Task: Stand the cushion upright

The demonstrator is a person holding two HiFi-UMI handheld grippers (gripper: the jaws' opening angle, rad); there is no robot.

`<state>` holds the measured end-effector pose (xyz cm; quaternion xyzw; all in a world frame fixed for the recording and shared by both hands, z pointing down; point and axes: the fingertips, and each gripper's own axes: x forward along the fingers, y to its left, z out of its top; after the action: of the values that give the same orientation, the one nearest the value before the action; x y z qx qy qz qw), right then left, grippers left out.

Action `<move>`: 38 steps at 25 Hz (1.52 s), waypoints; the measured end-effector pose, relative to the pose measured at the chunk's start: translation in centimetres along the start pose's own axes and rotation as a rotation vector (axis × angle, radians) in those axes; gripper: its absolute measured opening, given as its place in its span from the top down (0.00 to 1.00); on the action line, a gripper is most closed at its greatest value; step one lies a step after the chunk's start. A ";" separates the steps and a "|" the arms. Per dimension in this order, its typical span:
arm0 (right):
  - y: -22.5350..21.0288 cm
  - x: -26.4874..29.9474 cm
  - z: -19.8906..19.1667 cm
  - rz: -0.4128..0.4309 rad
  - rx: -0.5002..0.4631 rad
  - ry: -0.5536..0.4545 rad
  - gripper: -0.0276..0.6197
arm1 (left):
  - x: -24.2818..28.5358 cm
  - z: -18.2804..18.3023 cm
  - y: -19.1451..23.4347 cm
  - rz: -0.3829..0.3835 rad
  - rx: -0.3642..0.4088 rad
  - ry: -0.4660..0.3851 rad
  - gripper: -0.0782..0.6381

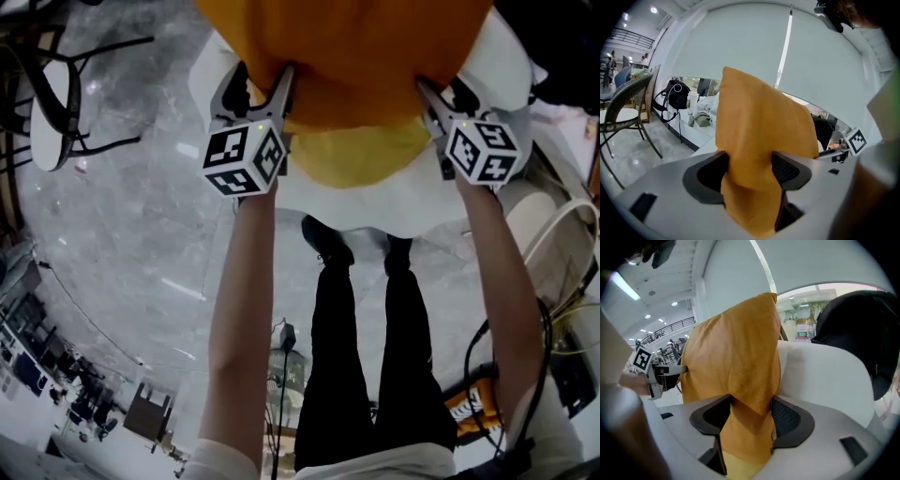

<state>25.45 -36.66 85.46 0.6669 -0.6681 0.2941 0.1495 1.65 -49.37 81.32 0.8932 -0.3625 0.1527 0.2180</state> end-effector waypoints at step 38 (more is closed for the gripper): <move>23.9 -45.7 21.1 0.225 0.121 -0.109 0.90 | -42.4 23.3 -19.0 -0.130 -0.060 0.162 0.89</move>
<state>9.06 -13.96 37.28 0.6107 -0.7267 0.3121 0.0386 -11.43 -24.22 37.78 0.8926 -0.2896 0.1988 0.2828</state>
